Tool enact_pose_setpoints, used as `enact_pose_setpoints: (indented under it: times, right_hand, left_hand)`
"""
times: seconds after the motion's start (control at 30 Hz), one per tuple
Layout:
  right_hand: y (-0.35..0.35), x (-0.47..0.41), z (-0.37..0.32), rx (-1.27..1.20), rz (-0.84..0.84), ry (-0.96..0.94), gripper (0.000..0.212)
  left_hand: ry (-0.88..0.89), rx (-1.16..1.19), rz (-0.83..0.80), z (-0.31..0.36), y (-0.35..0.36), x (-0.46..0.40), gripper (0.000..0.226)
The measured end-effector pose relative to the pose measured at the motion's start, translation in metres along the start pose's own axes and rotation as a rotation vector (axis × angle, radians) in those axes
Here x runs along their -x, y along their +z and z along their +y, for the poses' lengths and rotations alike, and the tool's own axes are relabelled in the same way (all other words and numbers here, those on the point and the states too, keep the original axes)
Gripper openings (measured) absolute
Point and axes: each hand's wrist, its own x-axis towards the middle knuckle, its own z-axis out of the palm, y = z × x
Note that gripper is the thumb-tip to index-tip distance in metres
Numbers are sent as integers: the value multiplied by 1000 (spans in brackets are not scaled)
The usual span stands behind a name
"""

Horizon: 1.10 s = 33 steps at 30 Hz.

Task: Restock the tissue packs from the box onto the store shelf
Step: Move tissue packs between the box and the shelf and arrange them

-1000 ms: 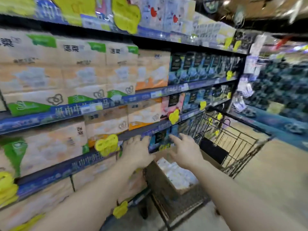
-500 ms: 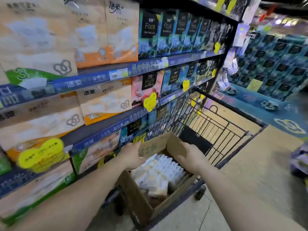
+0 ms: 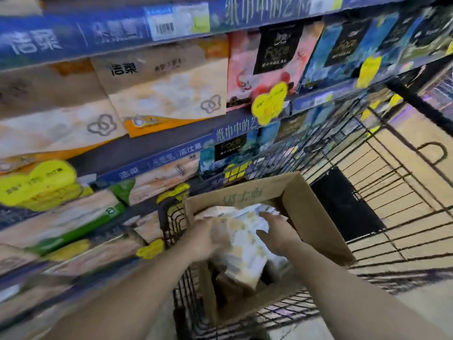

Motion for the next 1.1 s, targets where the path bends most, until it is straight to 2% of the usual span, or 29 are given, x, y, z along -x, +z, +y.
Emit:
enact_pose_setpoints:
  times: [0.17,0.23,0.3,0.4,0.47,0.57,0.67,0.8,0.87,0.93,1.03,1.1]
  right_hand:
    - [0,-56,31,89,-179,-135,57]
    - [3,-75,44,91,-213,-163,57]
    - [9,-92,55,85,-247,-180,56]
    - [27,-111,66,54,-312,-204,54]
    - [44,-120,74,25,-346,-207,52]
    - [64,-132,80,-94,-392,-112,53]
    - [79,-142,73,-334,-407,33,63]
    - [94,-152,60,-562,-319,142,71]
    - [98,-157,57,-738,-290,219,88]
    - [99,-162,55,-791,-301,250,101]
    - [101,-167,52,-758,-361,251,93]
    - [104,-168,51,-701,-343,256,82]
  left_hand:
    - [-182,127,44,2,56,-24,69]
    - [-190,93,6,-2,82,-40,64]
    - [-222,18,8,-2,103,-51,70]
    - [-289,-183,65,-2,127,-64,84]
    - [-320,-177,147,-5,137,-70,76]
    - [-313,-86,282,-12,149,-70,51]
    - [-266,-25,328,-11,161,-56,42]
    - [-125,-78,337,-8,165,-42,42]
    - [-102,-90,347,-6,163,-44,43]
    - [-122,-118,314,-2,164,-49,45]
    - [-142,-168,247,5,176,-55,60]
    - [-112,-73,330,9,183,-54,60]
